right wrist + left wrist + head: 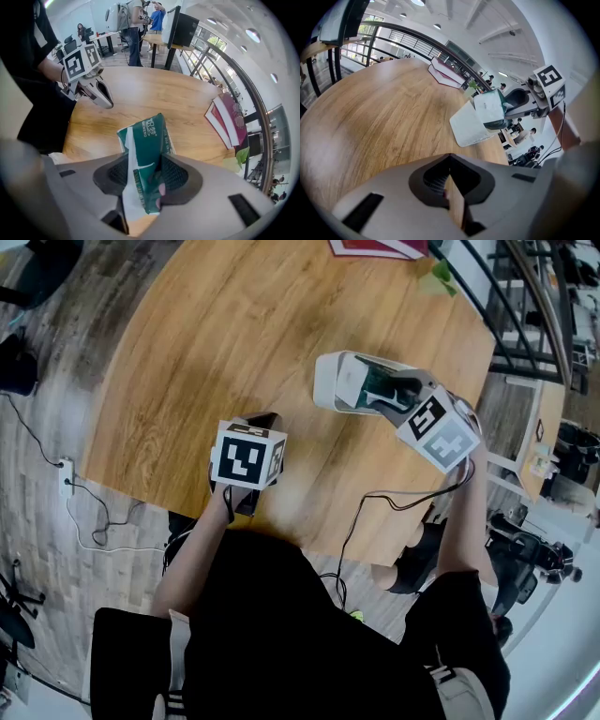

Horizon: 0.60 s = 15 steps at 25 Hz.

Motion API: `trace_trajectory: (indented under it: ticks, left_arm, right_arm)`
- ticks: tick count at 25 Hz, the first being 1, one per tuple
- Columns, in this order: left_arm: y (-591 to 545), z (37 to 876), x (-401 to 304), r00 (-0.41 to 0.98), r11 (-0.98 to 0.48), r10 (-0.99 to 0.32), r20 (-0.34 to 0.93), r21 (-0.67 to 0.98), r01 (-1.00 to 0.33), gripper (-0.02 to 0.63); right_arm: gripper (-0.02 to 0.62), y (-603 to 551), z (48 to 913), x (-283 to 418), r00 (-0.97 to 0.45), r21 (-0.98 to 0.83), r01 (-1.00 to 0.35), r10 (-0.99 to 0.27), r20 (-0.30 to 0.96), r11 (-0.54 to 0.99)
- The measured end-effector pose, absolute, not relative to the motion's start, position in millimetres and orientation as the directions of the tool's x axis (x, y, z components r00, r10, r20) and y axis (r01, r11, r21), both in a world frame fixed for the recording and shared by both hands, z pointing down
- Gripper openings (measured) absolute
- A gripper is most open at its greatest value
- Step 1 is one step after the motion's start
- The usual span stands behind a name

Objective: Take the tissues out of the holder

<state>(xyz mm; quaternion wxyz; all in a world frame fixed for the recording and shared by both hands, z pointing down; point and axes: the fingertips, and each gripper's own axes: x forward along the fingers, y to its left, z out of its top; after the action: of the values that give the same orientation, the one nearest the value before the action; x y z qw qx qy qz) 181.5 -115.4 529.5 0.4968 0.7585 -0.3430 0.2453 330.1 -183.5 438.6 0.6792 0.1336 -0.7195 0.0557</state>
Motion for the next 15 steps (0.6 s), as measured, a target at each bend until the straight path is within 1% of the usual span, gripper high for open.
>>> trace_trajectory:
  ticks: [4,11,15]
  left_arm:
    - [-116,524,176,0.646,-0.277,-0.289,0.706,0.585,-0.763,0.011]
    - [-116,516,167,0.646,-0.275,-0.306,0.7,0.584,-0.764,0.011]
    - [-118,513,157,0.642,-0.265,-0.321,0.697,0.584,-0.767,0.011]
  right_arm:
    - [0.187,-186,424,327,-0.034,0.13,-0.267,-0.144,0.989,0.955]
    - [0.186,-192,401,305,-0.082,0.147,-0.261,-0.173,0.982,0.954]
    - [0.186,-197,392,284,-0.112,0.152,-0.234,-0.182,0.977,0.96]
